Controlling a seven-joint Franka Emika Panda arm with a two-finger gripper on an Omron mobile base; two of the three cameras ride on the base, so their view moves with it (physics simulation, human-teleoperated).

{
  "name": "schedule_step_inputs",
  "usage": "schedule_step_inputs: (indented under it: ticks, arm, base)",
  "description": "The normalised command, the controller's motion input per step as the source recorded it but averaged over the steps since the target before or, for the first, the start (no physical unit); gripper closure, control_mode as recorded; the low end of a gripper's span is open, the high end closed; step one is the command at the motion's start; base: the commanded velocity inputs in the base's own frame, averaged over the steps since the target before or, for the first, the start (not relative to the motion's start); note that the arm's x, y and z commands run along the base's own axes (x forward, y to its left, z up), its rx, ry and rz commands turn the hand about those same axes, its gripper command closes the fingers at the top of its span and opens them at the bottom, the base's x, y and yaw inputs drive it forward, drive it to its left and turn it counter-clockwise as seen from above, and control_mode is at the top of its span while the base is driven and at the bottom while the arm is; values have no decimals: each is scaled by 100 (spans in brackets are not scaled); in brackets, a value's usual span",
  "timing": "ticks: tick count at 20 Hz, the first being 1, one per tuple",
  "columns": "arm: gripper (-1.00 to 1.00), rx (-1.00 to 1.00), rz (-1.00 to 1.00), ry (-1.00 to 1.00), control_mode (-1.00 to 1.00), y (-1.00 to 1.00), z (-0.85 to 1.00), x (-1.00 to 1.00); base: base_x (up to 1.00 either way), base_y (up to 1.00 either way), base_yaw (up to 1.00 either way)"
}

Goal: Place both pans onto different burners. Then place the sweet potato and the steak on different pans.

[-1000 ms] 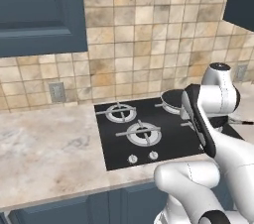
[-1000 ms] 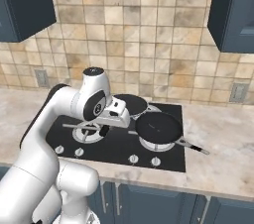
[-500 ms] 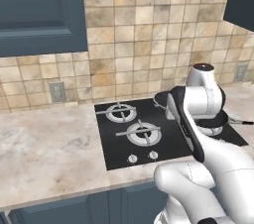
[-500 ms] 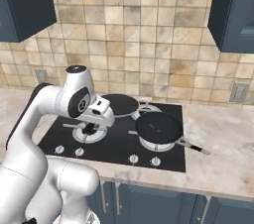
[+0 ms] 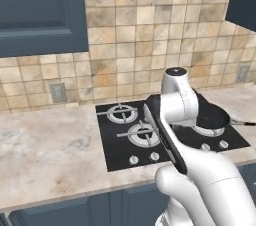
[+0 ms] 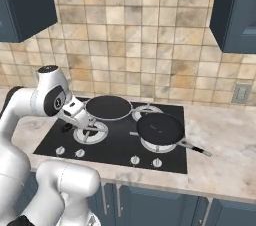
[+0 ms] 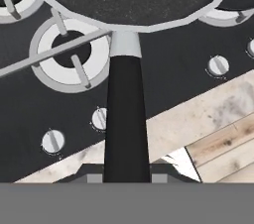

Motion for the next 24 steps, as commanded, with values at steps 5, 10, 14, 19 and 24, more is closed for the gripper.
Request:
schedule_step_inputs:
  ticks: [5,10,14,19,24]
  arm:
    - [100,0,-20,0,-100,66,0,12]
    - [100,0,-3,0,-100,56,-2,54]
    - [100,0,0,0,-100,35,-25,50]
    - [100,0,0,0,-100,19,-38,27]
    - [100,0,0,0,-100,3,-60,10]
  base:
    - [0,0,0]
    - [0,0,0]
    - [0,0,0]
    - [0,0,0]
    - [0,0,0]
